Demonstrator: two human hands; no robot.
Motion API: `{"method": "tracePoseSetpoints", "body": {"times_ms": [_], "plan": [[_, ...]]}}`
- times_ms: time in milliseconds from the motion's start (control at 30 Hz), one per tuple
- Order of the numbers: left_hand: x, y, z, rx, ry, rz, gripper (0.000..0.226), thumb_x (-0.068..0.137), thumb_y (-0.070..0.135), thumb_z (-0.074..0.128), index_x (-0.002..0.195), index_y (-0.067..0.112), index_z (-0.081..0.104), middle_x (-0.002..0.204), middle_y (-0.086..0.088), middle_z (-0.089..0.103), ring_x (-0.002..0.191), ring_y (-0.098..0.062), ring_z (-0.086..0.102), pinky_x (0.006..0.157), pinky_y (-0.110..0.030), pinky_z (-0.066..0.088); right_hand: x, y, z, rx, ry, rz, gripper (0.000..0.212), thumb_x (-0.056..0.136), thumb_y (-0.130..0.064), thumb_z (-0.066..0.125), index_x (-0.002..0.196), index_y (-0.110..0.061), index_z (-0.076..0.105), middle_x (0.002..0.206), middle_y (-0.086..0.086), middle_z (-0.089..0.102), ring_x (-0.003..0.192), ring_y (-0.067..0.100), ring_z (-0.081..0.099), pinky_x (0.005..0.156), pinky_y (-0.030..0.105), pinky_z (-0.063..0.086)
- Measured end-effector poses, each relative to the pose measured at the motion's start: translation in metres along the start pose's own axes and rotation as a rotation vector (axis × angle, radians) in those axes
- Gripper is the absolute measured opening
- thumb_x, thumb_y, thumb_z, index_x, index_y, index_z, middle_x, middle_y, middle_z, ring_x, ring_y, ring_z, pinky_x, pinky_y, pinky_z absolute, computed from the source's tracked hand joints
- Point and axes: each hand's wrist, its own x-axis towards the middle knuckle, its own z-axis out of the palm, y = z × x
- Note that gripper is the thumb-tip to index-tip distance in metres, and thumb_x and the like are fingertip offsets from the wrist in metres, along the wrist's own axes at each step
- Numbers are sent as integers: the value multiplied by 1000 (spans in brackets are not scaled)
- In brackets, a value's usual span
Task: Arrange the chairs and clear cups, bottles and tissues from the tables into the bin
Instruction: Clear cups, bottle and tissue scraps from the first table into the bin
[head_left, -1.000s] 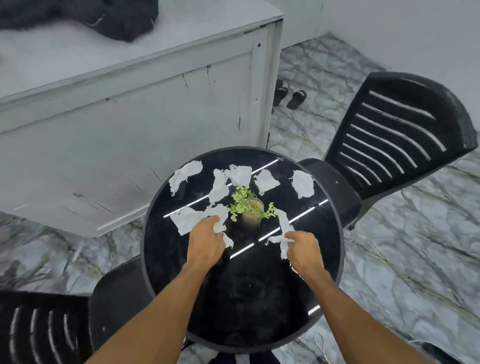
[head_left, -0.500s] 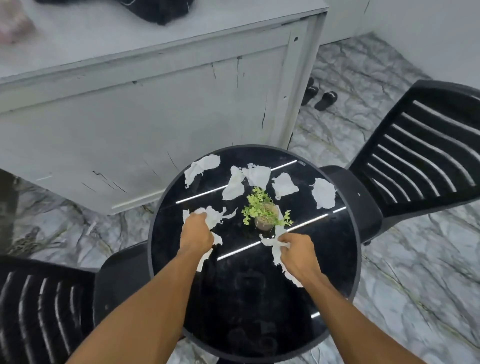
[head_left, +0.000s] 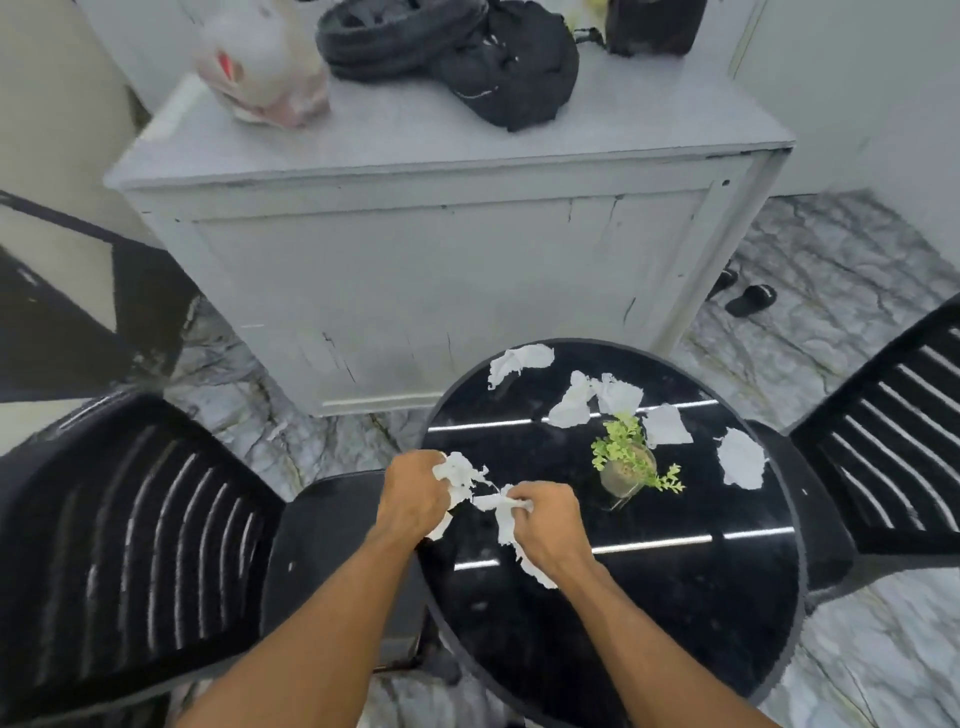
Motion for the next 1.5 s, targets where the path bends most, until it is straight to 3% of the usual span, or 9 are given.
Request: {"method": "tracePoseSetpoints", "body": {"times_ms": [100,233,367,467,567,867,1267,1433,1500], "plan": [[-14,-22,-65,-40,98,7,13,78,3,58,71,10,66,69,2,63,66,-20,60,57,-28,47,6,-54,27,8,-15,-84,27,79,2,53,77,-14,75,69,-7,68,63,6,61,58,15,45],[-44,-74,-160,-80,306,7,16,80,7,64,93,10,72,88,1,71,81,-19,65,72,-29,52,-2,-146,78,39,-58,-192,25,80,2,54,78,-12,75,72,0,70,61,7,57,54,9,40],[-90,-134,-253,-73,442,20,8,75,6,61,71,4,69,70,-7,69,64,-12,61,60,-33,51,-32,-241,145,69,-113,-340,29,78,3,54,76,-17,75,72,-5,70,67,9,59,64,22,47],[-136,-185,-313,-59,574,-28,8,74,4,63,68,5,68,66,-5,67,63,-16,60,56,-20,43,-56,-305,206,89,-146,-449,27,79,3,58,88,-14,78,86,-4,74,78,5,62,71,9,45],[-191,-251,-367,-81,703,-159,8,76,4,67,76,8,73,73,0,69,69,-14,60,55,-6,38,-88,-366,278,91,-248,-589,25,79,2,60,92,-9,78,90,-1,75,81,7,65,78,14,51],[-310,-418,-435,-89,932,-537,17,84,6,69,100,4,74,90,4,64,82,-13,58,73,-18,40,-173,-473,460,-6,-583,-789,18,83,-1,65,91,-11,78,90,-1,75,79,10,65,78,23,53],[-268,-584,-489,-174,787,-836,9,74,5,63,68,11,64,71,-4,66,67,-22,61,64,-39,53,-149,-526,679,-210,-874,-660,23,84,-5,67,103,-15,75,109,1,73,95,13,66,78,17,48],[-229,-623,-497,-312,720,-851,12,72,2,62,67,13,64,69,6,64,66,-15,59,54,-15,43,-129,-533,733,-270,-895,-532,22,84,-7,68,104,-13,74,106,2,72,85,13,64,75,19,49],[-217,-636,-494,-379,673,-840,16,70,2,61,79,12,70,80,4,68,78,-18,65,65,-24,52,-123,-530,749,-288,-889,-473,20,83,-5,67,100,-12,75,100,3,73,81,15,65,71,21,50]]}}
